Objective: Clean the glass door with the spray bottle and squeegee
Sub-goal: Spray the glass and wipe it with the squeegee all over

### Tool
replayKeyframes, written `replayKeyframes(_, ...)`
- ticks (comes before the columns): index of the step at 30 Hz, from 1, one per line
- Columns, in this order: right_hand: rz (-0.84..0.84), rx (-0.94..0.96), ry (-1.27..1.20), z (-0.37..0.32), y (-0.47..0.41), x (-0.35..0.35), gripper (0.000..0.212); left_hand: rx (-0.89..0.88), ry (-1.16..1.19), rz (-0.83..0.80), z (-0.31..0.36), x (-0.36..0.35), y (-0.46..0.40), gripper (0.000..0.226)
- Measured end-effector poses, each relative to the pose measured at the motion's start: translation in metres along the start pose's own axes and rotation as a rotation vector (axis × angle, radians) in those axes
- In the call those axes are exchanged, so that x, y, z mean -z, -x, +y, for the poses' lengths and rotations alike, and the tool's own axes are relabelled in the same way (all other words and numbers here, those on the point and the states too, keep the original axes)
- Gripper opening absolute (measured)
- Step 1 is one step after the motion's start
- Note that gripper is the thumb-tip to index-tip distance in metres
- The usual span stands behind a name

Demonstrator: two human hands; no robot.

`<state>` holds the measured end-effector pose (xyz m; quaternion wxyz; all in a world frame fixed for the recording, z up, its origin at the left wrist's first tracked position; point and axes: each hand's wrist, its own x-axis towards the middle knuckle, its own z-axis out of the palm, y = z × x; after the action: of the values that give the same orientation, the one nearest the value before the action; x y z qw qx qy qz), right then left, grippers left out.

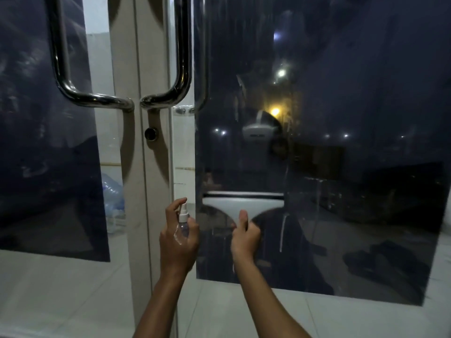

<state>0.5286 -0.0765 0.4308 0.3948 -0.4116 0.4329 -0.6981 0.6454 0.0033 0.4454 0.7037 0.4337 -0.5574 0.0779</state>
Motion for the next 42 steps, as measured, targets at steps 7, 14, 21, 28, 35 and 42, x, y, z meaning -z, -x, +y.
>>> replayKeyframes(7, 0.034, -0.160, 0.176, 0.086, 0.044, 0.055, 0.042, 0.039, -0.037, -0.054, -0.015, 0.017, 0.021, 0.041)
replayKeyframes(14, -0.407, 0.171, 0.511, 0.040, 0.020, 0.026, 0.057, 0.050, -0.030, -0.041, -0.019, 0.018, 0.029, 0.039)
replayKeyframes(21, -0.571, 0.405, 1.087, 0.017, 0.004, -0.006, 0.046, 0.062, -0.026, -0.044, -0.024, 0.020, 0.038, 0.038)
replayKeyframes(28, -0.470, 0.318, 1.397, 0.032, -0.026, 0.108, 0.050, 0.092, -0.020, -0.056, -0.028, 0.010, 0.056, 0.043)
replayKeyframes(35, -0.385, 0.269, 1.379, 0.031, -0.034, 0.207, 0.049, 0.150, -0.007, -0.093, -0.016, -0.014, 0.071, 0.038)
replayKeyframes(42, -0.519, 0.487, 1.434, 0.035, -0.008, 0.139, 0.050, 0.135, 0.019, -0.130, -0.014, -0.020, 0.084, 0.042)
